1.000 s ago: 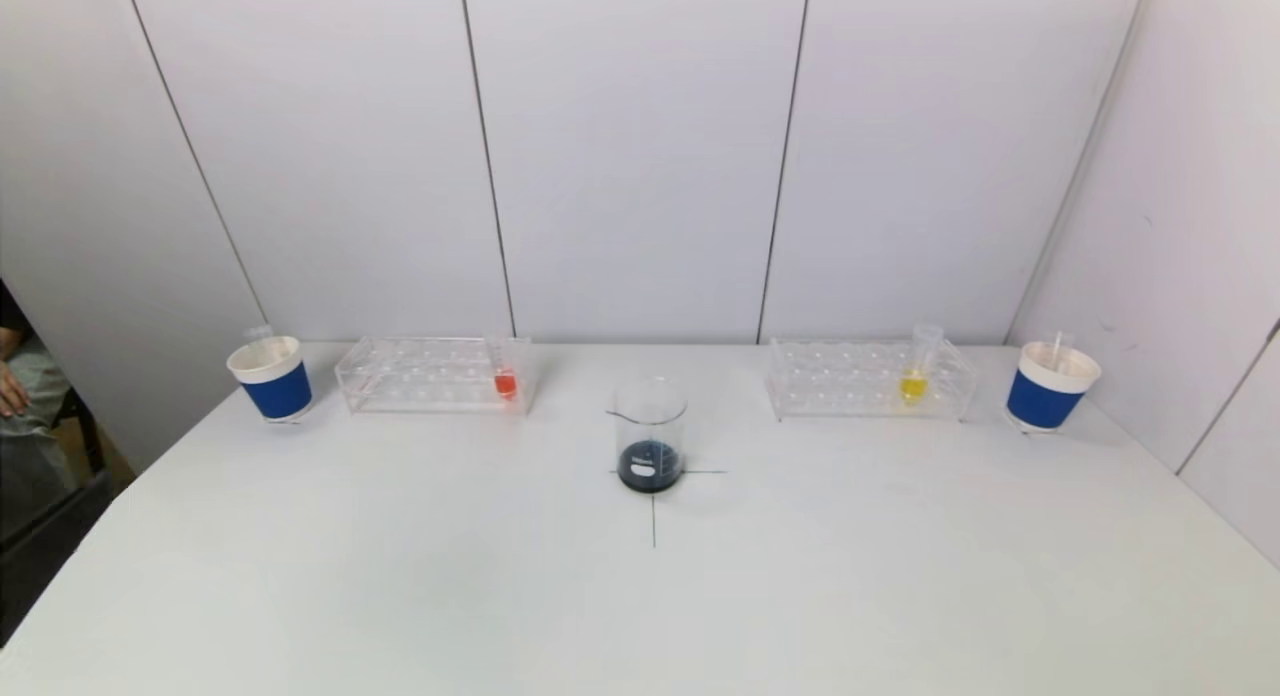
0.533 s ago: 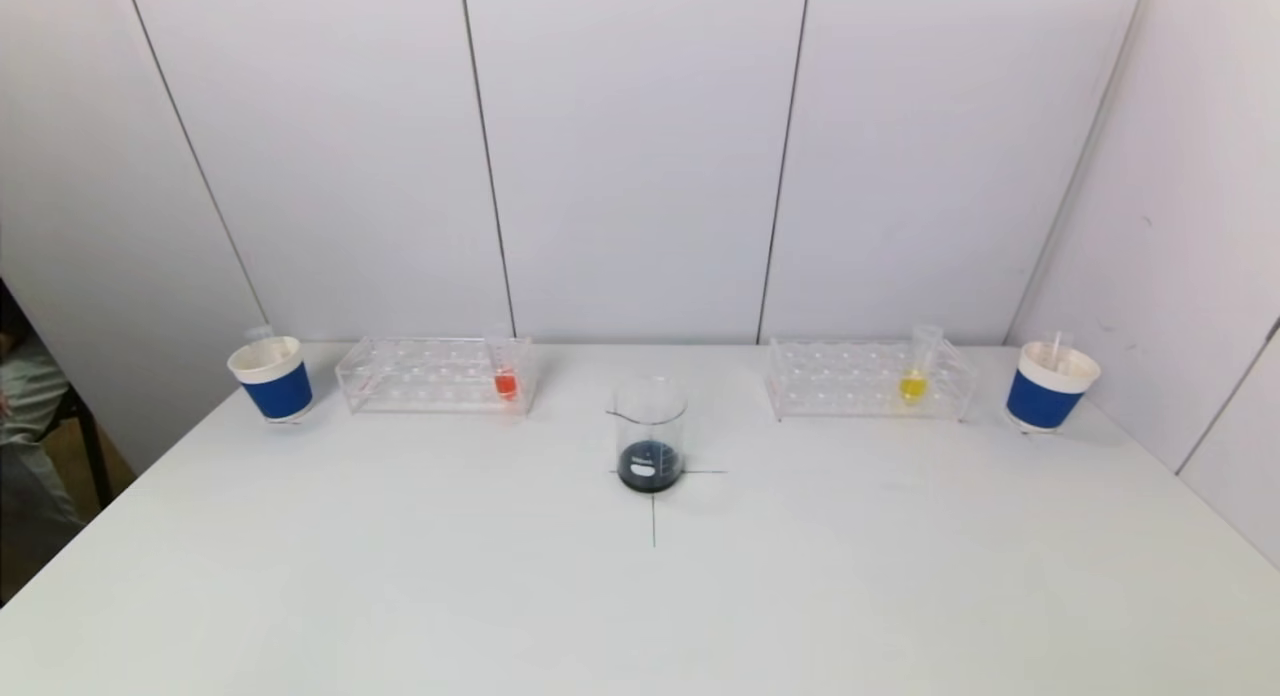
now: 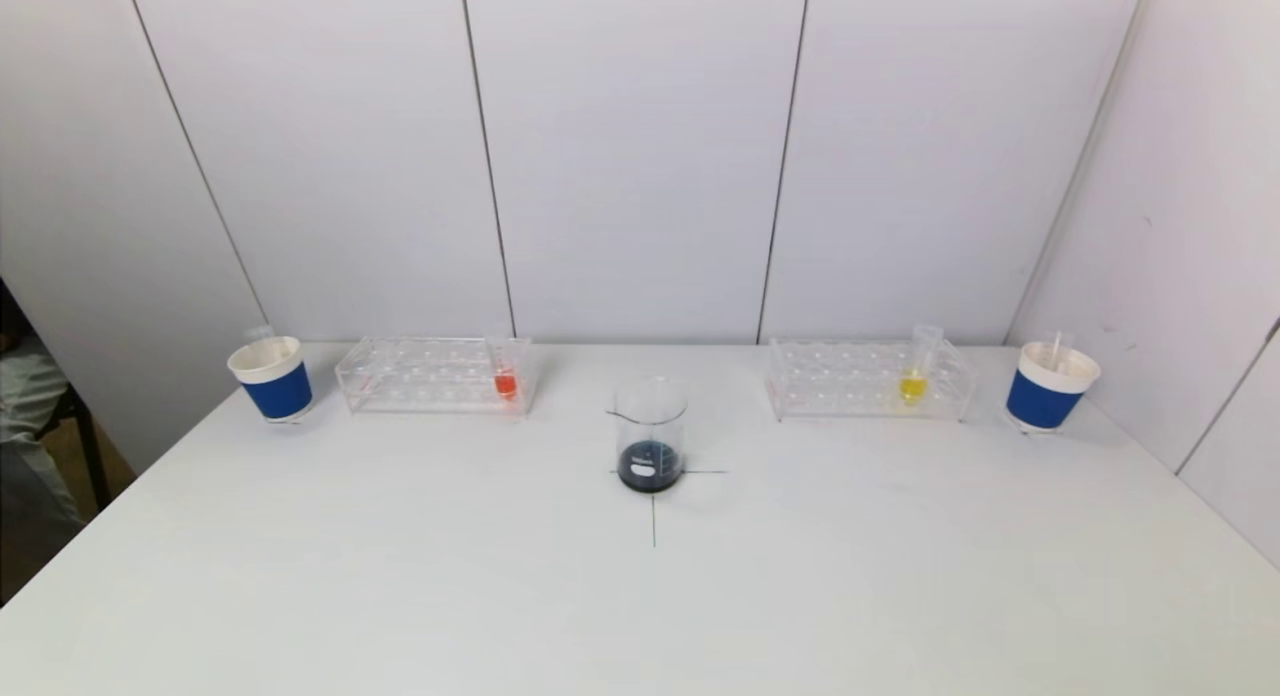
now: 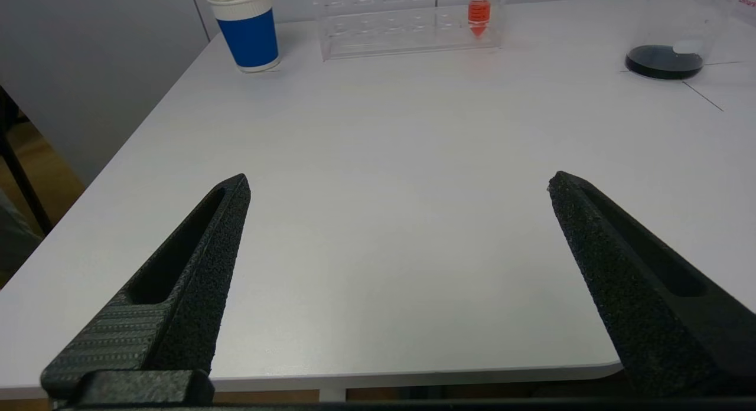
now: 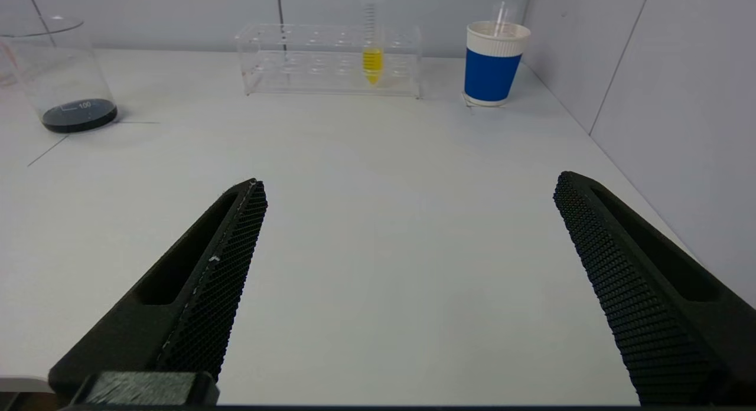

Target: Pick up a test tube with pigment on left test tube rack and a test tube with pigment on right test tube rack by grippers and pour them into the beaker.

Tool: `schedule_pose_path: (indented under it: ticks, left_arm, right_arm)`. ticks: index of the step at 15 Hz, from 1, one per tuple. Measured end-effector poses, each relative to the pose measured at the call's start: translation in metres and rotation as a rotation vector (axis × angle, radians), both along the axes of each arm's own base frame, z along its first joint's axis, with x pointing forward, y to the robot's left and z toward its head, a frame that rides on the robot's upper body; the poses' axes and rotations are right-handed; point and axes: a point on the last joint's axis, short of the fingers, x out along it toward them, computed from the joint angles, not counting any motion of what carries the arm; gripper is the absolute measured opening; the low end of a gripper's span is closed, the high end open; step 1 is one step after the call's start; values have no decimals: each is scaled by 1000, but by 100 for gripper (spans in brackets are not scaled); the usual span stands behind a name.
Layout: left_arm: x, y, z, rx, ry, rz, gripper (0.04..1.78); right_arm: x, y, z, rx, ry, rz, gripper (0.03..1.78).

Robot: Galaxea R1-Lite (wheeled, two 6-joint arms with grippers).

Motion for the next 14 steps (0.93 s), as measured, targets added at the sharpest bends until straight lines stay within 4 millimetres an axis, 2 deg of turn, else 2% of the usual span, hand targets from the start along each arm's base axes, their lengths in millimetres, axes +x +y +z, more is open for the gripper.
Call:
schedule_pose_path:
  ticks: [14]
  left_arm:
    - [0, 0, -1, -61, -5, 6, 176]
  right_arm:
    - [0, 0, 0, 0, 0, 0, 177]
